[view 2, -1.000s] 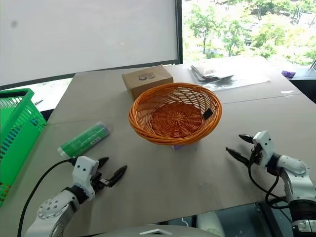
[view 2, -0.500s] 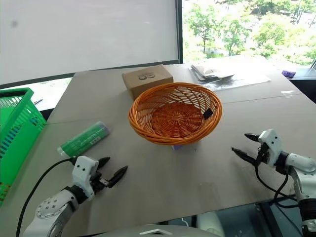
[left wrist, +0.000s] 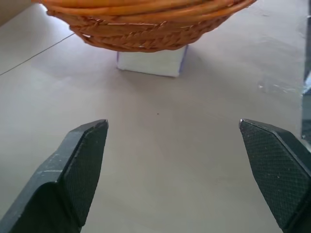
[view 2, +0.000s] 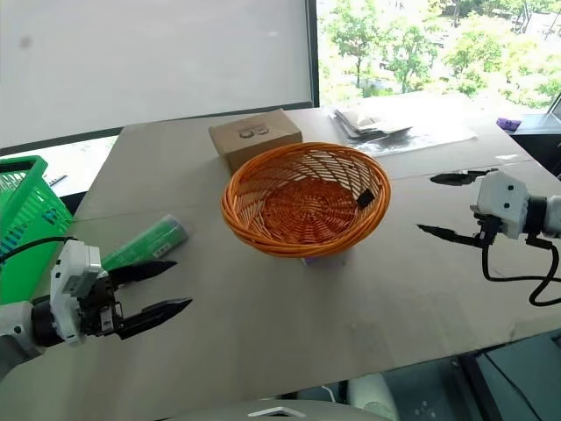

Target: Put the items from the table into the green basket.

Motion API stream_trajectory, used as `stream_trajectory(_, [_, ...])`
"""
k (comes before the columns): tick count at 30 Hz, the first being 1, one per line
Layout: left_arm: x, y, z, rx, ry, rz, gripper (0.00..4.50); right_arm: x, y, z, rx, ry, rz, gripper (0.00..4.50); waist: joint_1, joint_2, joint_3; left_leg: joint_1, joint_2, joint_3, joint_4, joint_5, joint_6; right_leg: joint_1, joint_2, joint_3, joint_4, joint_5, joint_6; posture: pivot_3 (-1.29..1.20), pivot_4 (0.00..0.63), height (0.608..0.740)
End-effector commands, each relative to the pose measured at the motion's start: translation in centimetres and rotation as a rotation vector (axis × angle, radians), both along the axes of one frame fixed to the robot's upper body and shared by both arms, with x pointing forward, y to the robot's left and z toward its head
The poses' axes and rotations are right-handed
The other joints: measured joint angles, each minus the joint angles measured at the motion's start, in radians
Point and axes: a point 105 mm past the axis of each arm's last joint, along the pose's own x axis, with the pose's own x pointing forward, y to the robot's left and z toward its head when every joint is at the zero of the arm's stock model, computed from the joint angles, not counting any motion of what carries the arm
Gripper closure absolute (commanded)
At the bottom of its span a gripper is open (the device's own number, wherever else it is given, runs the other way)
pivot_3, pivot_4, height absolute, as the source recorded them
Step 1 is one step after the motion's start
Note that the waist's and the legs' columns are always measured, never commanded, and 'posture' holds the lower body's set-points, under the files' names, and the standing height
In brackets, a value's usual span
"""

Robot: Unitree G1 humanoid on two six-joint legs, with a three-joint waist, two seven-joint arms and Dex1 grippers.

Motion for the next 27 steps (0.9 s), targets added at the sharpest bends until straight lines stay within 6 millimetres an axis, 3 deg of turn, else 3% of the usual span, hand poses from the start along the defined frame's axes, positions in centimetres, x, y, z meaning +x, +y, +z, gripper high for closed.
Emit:
stream_trajectory(1, [0.1,-0.8,1.7,-0.006,-0.065,-0.052,0.06,0.1,3.2,0.1,-0.051,-0.020,0.128,0.00,0.000,-0.001,0.000,-0.001,0.000,-0.001,0.000,0.000,0.000,0.000,0.000,0.000,-0.001,0.000,0.000,0.14,0.022,0.740])
stream_trajectory(5, [-0.6,-1.9,2.0,-0.023,-0.070,-0.104,0.06,0.5,6.3,-1.3,-0.118,-0.021,0.243,0.00,0.010,-0.002,-0.001,-0.004,0.000,-0.005,0.000,0.000,0.000,-0.002,-0.001,0.001,-0.002,0.001,0.001,0.16,0.004,0.740])
stream_trajectory(8, [-0.4,-2.3,2.2,-0.008,-0.111,-0.095,0.06,1.5,7.6,-2.2,-0.177,-0.033,0.292,0.00,0.024,-0.001,-0.001,-0.006,-0.001,-0.006,0.000,0.000,0.000,-0.003,-0.002,0.001,-0.003,0.002,0.003,0.20,0.000,0.740])
stream_trajectory(10, [-0.3,-2.5,2.5,-0.012,-0.126,-0.088,0.00,1.7,7.6,-2.6,-0.206,-0.031,0.313,0.58,0.038,-0.002,-0.001,-0.006,-0.001,-0.007,0.001,0.000,0.000,-0.003,-0.002,0.000,-0.003,0.002,0.002,0.21,0.000,0.740])
stream_trajectory(15, [-0.5,-2.9,2.6,-0.019,-0.150,-0.063,0.00,1.7,7.0,-2.8,-0.228,-0.018,0.335,2.78,0.070,-0.003,-0.002,-0.007,-0.001,-0.009,0.001,0.000,0.000,-0.003,-0.002,-0.003,-0.004,0.003,0.001,0.24,0.000,0.740])
stream_trajectory(16, [-0.6,-2.9,2.5,-0.019,-0.151,-0.059,0.00,1.7,6.9,-2.7,-0.227,-0.020,0.338,2.90,0.073,-0.003,-0.002,-0.007,-0.001,-0.009,0.001,0.000,0.000,-0.003,-0.002,-0.003,-0.004,0.003,0.001,0.24,0.000,0.740])
stream_trajectory(20, [-0.4,-3.3,2.6,-0.035,-0.167,-0.053,0.00,2.1,6.4,-1.5,-0.186,-0.049,0.304,4.45,0.079,-0.003,-0.002,-0.007,-0.001,-0.009,0.001,0.000,0.000,-0.003,-0.002,-0.003,-0.003,0.002,0.000,0.25,0.000,0.740])
stream_trajectory(23, [0.1,-3.6,3.1,-0.064,-0.173,-0.036,0.00,4.0,4.2,0.1,-0.171,-0.102,0.159,4.46,0.083,-0.003,-0.002,-0.008,-0.001,-0.010,0.002,0.000,0.000,-0.003,-0.002,-0.003,-0.003,0.002,-0.002,0.23,0.000,0.740])
stream_trajectory(27, [1.5,-4.6,4.7,-0.128,-0.213,-0.059,0.00,7.1,-2.9,1.9,-0.275,-0.183,-0.173,4.46,0.101,-0.002,-0.001,-0.009,-0.003,-0.008,0.004,0.000,-0.001,-0.003,-0.003,-0.005,-0.003,0.002,-0.002,0.20,0.000,0.740])
